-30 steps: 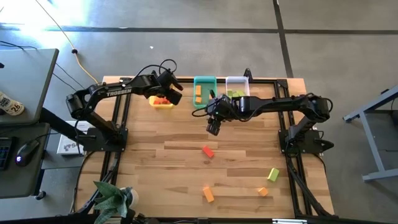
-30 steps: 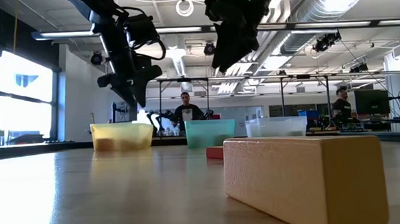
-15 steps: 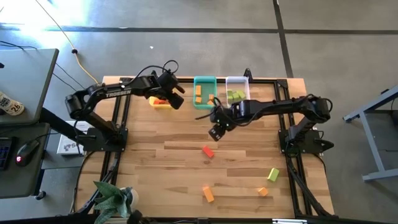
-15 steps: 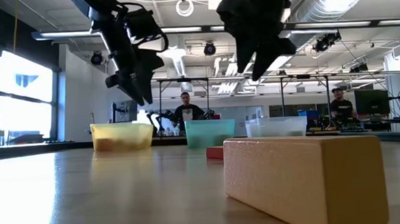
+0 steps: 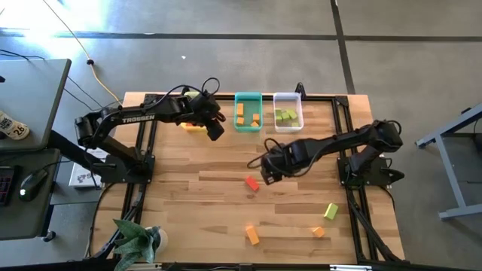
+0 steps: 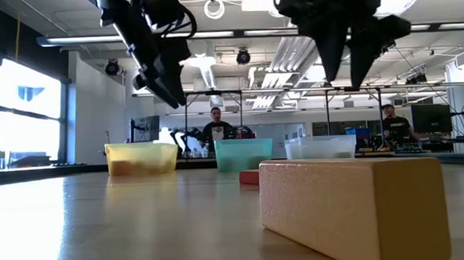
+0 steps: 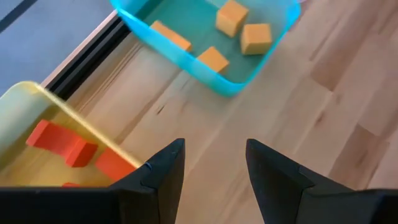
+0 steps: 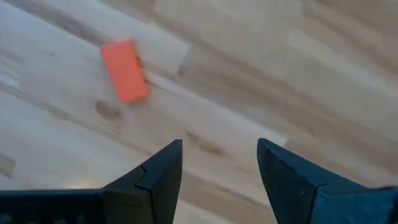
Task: Sort & place blocks by color
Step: Put the yellow block into the green bin
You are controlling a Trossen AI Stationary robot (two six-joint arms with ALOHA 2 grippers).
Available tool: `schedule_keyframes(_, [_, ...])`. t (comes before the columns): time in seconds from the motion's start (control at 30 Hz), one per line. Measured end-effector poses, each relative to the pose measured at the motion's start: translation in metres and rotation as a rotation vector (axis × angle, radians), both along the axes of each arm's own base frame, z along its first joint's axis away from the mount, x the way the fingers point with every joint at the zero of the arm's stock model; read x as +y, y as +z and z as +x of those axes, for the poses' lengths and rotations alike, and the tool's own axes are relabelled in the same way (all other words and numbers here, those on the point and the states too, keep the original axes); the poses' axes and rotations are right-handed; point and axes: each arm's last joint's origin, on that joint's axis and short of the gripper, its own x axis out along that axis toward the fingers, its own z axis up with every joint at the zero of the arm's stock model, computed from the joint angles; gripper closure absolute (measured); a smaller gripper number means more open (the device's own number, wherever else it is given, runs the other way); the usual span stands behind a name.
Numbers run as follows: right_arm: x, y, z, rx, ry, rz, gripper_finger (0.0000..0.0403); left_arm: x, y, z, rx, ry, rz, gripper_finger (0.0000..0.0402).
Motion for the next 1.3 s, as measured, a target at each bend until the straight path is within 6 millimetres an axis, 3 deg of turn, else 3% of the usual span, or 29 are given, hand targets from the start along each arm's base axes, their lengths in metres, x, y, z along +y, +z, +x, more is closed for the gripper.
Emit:
schedule_keyframes(0.47, [0.076, 0.000, -0.026, 0.062, 0.122, 0.153, 0.0210, -0.027, 0.000, 0.015, -0.067, -0.179, -0.110, 0.0245])
schedule_keyframes(0.87, [0.132, -0.001, -0.071, 0.189, 0.099, 0.157, 0.0181, -0.040, 0.000, 0.021, -0.057, -0.236, -0.099, 0.0245])
schedule_keyframes(1.07, [0.150, -0.004, -0.087, 0.173, 0.070, 0.121, 0.0180, -0.043, 0.000, 0.023, -0.061, -0.239, -0.103, 0.0245])
schedule_keyframes(1.3, [0.164, -0.026, -0.103, 0.175, 0.059, 0.124, 0.0180, -0.042, 0.003, 0.027, -0.120, -0.223, -0.088, 0.0245])
